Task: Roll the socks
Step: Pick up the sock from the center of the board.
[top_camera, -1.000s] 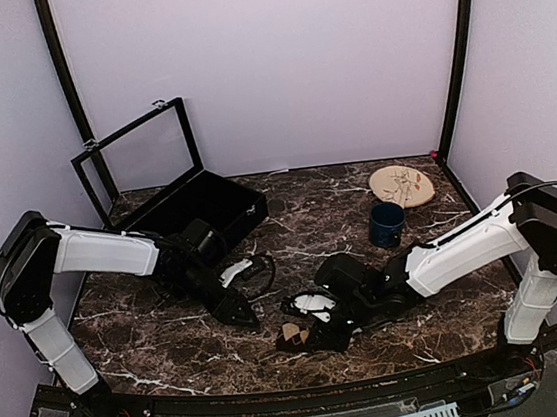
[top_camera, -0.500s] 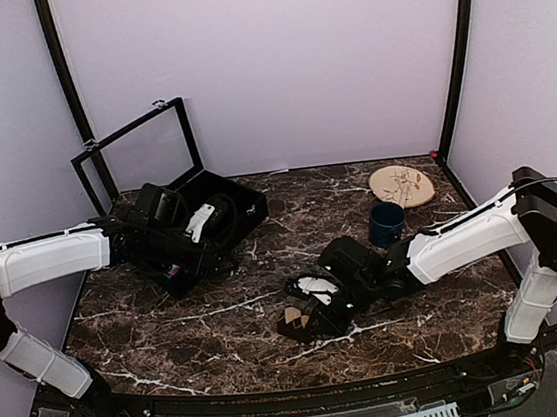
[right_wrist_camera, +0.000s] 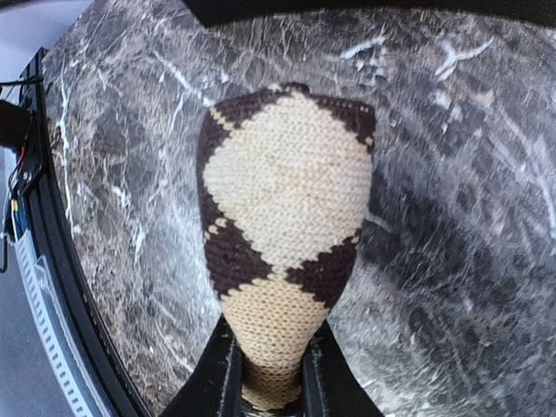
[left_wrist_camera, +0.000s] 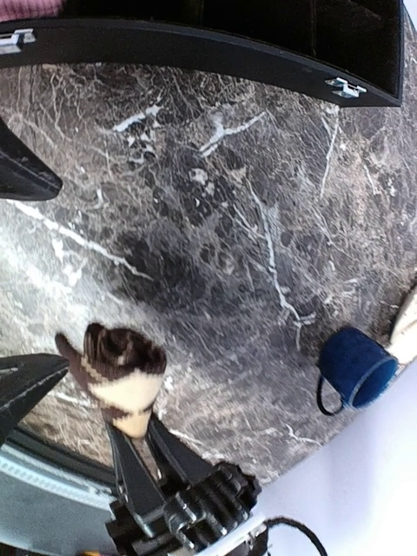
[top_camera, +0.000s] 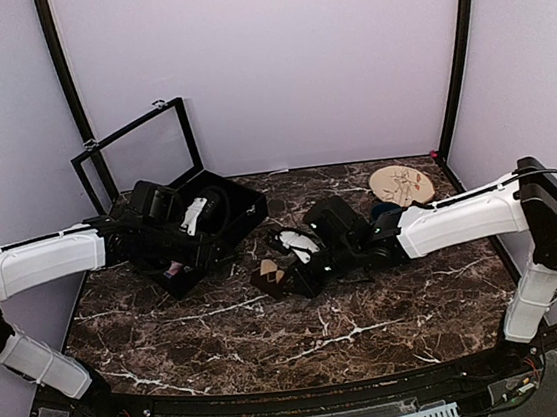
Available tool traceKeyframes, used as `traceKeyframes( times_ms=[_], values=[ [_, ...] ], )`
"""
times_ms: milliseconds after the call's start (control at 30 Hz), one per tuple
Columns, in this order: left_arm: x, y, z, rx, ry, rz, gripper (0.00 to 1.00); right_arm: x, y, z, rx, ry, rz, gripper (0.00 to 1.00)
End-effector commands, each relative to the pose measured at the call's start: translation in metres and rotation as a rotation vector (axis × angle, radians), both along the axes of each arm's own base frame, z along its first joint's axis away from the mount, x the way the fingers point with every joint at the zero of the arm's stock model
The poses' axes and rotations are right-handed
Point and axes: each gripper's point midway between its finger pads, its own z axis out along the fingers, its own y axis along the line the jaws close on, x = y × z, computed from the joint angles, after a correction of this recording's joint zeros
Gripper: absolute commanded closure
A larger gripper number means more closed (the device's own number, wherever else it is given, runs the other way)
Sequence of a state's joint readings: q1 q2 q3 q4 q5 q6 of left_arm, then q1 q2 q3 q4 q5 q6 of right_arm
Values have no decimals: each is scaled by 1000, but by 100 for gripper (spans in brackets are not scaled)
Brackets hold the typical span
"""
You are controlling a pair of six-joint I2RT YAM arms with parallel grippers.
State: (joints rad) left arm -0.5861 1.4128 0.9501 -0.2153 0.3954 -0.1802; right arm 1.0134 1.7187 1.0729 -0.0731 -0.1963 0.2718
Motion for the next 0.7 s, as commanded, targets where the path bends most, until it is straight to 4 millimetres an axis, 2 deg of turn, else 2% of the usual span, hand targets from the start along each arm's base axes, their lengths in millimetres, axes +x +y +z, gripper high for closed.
traceKeyframes(
  times_ms=[0,167,300,500,667],
  values=[
    [-6,-7,34,-158,31,27,37,30,21,23,41,-79,-64,99],
    [-2,-10,46,-227,86,83,37,57,30,36,28,-152,-142,99],
    [5,-7,47,-281,151,172,37,70,33,46,33,-200,-184,99],
    [18,4,58,-398,187,298,33,77,38,54,5,-272,-215,99],
    [22,-2,56,-441,270,320,33,79,42,58,-16,-318,-228,99]
  ],
)
